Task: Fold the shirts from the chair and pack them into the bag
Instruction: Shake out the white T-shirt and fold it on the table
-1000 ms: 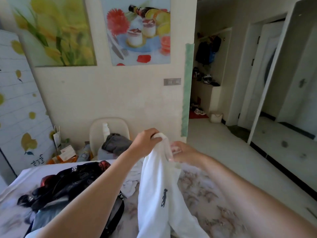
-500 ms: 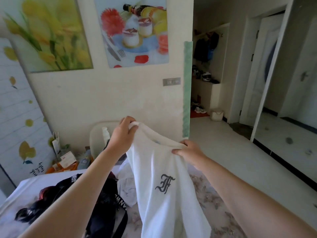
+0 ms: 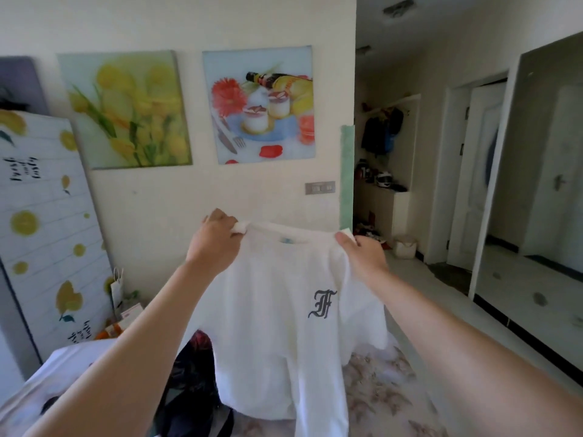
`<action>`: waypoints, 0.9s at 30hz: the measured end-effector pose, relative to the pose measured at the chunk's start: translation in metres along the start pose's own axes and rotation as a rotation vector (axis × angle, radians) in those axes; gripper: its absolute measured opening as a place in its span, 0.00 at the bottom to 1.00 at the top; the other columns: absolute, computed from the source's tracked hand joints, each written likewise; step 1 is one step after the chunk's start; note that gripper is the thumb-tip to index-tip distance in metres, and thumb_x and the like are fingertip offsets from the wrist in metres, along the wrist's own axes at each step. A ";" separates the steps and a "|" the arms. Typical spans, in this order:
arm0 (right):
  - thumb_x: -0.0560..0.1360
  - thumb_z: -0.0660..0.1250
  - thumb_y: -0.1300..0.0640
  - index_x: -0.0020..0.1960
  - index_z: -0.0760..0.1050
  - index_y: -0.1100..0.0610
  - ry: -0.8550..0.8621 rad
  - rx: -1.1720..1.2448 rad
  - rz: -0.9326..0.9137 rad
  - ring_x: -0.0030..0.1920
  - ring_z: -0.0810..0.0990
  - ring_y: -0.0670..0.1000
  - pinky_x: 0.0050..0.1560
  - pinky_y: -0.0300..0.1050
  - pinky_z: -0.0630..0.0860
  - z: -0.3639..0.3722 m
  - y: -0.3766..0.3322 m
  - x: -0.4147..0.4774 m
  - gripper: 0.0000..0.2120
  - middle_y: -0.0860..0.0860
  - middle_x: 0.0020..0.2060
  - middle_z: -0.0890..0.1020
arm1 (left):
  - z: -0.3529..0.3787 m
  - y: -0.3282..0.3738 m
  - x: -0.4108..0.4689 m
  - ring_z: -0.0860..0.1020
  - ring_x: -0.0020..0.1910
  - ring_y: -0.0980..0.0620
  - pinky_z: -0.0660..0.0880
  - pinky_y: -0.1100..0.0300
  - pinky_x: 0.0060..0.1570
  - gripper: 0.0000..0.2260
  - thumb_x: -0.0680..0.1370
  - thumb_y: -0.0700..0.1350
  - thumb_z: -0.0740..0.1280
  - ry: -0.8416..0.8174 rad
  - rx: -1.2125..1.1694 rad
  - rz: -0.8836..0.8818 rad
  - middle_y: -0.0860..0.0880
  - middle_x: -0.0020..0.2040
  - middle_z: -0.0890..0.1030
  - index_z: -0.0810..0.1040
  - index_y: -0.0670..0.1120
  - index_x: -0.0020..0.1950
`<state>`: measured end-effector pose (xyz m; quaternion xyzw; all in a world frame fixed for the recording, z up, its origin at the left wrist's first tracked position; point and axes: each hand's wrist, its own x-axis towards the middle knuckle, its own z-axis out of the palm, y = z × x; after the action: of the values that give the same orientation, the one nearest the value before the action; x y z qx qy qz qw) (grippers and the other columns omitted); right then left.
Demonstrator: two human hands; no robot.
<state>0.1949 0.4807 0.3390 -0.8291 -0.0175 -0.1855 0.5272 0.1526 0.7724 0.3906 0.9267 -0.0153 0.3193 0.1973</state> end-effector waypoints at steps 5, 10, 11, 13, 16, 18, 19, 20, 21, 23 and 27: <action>0.81 0.63 0.45 0.44 0.79 0.60 -0.290 0.313 -0.051 0.43 0.82 0.56 0.45 0.47 0.73 -0.039 -0.043 -0.027 0.19 0.55 0.39 0.82 | -0.039 0.027 -0.039 0.73 0.39 0.41 0.66 0.54 0.36 0.11 0.80 0.48 0.59 0.192 0.006 -0.072 0.47 0.37 0.74 0.73 0.44 0.42; 0.72 0.59 0.57 0.33 0.73 0.55 -0.476 0.605 0.096 0.35 0.73 0.55 0.42 0.48 0.69 -0.069 -0.059 -0.033 0.10 0.56 0.32 0.73 | -0.069 0.032 -0.057 0.74 0.35 0.38 0.68 0.55 0.33 0.16 0.73 0.53 0.53 0.287 -0.051 -0.049 0.45 0.31 0.75 0.72 0.44 0.36; 0.69 0.59 0.58 0.30 0.68 0.53 -0.413 0.490 0.049 0.33 0.69 0.54 0.40 0.49 0.65 -0.070 -0.059 -0.032 0.10 0.53 0.30 0.69 | -0.067 0.032 -0.055 0.74 0.37 0.39 0.68 0.55 0.34 0.15 0.74 0.53 0.53 0.231 -0.005 -0.062 0.45 0.33 0.76 0.73 0.46 0.37; 0.68 0.61 0.58 0.30 0.62 0.52 -0.296 0.160 -0.091 0.33 0.64 0.51 0.39 0.48 0.60 -0.067 -0.052 -0.030 0.11 0.50 0.28 0.65 | -0.055 0.027 -0.051 0.74 0.40 0.41 0.68 0.55 0.36 0.11 0.77 0.50 0.55 0.112 0.106 -0.088 0.45 0.38 0.77 0.73 0.47 0.41; 0.73 0.62 0.59 0.30 0.64 0.53 -0.235 -0.165 -0.172 0.30 0.66 0.50 0.35 0.46 0.58 -0.053 -0.020 -0.018 0.15 0.47 0.25 0.66 | -0.020 0.005 -0.048 0.75 0.42 0.42 0.69 0.56 0.37 0.07 0.77 0.47 0.59 -0.005 0.124 -0.120 0.47 0.41 0.78 0.74 0.48 0.43; 0.75 0.64 0.57 0.31 0.70 0.56 -0.232 -0.283 -0.175 0.30 0.71 0.52 0.33 0.46 0.60 -0.038 0.011 -0.012 0.14 0.51 0.26 0.72 | 0.007 -0.015 -0.050 0.76 0.44 0.43 0.69 0.56 0.38 0.06 0.77 0.47 0.62 -0.085 0.126 -0.120 0.48 0.43 0.78 0.77 0.49 0.44; 0.75 0.66 0.55 0.33 0.74 0.58 -0.234 -0.325 -0.166 0.32 0.75 0.53 0.32 0.46 0.61 -0.028 0.028 -0.007 0.13 0.54 0.29 0.77 | 0.021 -0.025 -0.051 0.77 0.45 0.44 0.69 0.56 0.38 0.05 0.77 0.47 0.63 -0.134 0.132 -0.120 0.49 0.43 0.78 0.78 0.49 0.44; 0.76 0.67 0.52 0.36 0.77 0.60 -0.235 -0.354 -0.146 0.34 0.77 0.53 0.32 0.46 0.62 -0.018 0.045 -0.003 0.14 0.55 0.32 0.80 | 0.036 -0.034 -0.052 0.78 0.46 0.43 0.69 0.56 0.38 0.05 0.77 0.46 0.64 -0.181 0.141 -0.119 0.49 0.44 0.78 0.78 0.49 0.44; 0.76 0.68 0.50 0.37 0.78 0.60 -0.248 -0.376 -0.116 0.34 0.77 0.53 0.32 0.46 0.62 -0.009 0.062 0.001 0.15 0.55 0.32 0.80 | 0.051 -0.042 -0.053 0.78 0.47 0.43 0.70 0.56 0.39 0.04 0.77 0.46 0.64 -0.226 0.151 -0.123 0.48 0.45 0.79 0.78 0.48 0.45; 0.77 0.70 0.49 0.36 0.77 0.60 -0.291 -0.388 -0.052 0.31 0.73 0.52 0.33 0.47 0.61 0.011 0.092 0.007 0.17 0.55 0.29 0.77 | 0.078 -0.055 -0.057 0.78 0.50 0.43 0.69 0.56 0.40 0.04 0.77 0.47 0.64 -0.296 0.186 -0.151 0.47 0.49 0.79 0.78 0.49 0.47; 0.77 0.69 0.46 0.40 0.81 0.54 -0.292 -0.590 0.012 0.39 0.79 0.53 0.37 0.45 0.69 0.052 0.141 0.022 0.13 0.50 0.37 0.80 | 0.137 -0.085 -0.050 0.81 0.49 0.43 0.73 0.57 0.41 0.10 0.80 0.48 0.60 -0.500 0.255 -0.278 0.47 0.51 0.83 0.77 0.47 0.56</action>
<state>0.2621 0.4606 0.2040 -0.9639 -0.0333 -0.0586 0.2576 0.2065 0.7948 0.2320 0.9870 0.1039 0.0508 0.1113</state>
